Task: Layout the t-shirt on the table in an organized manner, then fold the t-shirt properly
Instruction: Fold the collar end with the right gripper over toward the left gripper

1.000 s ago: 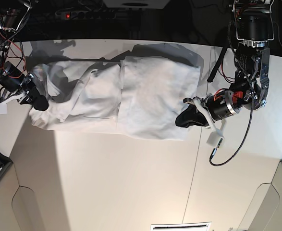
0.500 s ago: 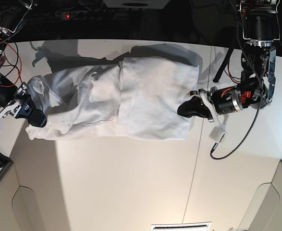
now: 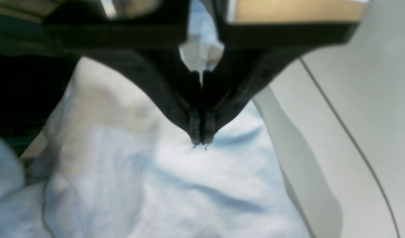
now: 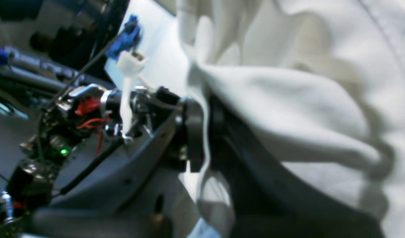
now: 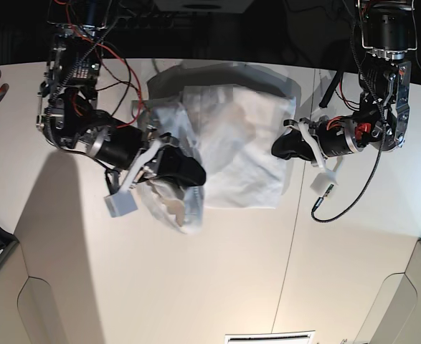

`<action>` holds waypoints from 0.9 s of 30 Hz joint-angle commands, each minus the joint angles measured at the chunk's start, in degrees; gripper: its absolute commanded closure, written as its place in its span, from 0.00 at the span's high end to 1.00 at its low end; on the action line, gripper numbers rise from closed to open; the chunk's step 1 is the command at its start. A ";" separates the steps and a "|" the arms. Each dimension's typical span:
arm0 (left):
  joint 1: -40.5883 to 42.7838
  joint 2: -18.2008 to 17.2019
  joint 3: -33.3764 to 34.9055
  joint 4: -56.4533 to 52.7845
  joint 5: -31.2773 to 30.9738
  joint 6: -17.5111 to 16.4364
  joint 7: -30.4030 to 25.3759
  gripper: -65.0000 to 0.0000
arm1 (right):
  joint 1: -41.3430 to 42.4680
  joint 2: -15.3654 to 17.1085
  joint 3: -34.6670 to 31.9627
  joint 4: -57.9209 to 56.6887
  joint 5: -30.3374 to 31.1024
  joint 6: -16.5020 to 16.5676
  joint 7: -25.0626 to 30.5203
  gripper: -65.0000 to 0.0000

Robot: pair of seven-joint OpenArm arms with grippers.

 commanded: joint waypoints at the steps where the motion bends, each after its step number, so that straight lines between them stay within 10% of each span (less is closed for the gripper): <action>1: -0.79 -0.61 -0.15 1.05 -1.16 -0.89 -0.98 0.00 | 1.05 -0.57 -2.01 1.07 -0.11 -0.15 2.10 0.00; 9: -0.79 -0.59 -0.15 1.05 -3.80 -0.89 -1.07 0.00 | 1.07 -3.50 -15.26 1.07 -14.47 -3.50 8.92 0.00; 17: -0.98 -0.63 -3.74 2.75 -8.24 -0.89 -4.33 0.00 | 1.05 -3.50 -22.12 1.05 -30.47 -13.92 15.19 0.00; 27: 1.18 -1.29 -9.03 3.52 9.94 3.39 -1.84 0.00 | 1.99 -3.50 -27.02 0.63 -29.86 -14.10 16.02 0.00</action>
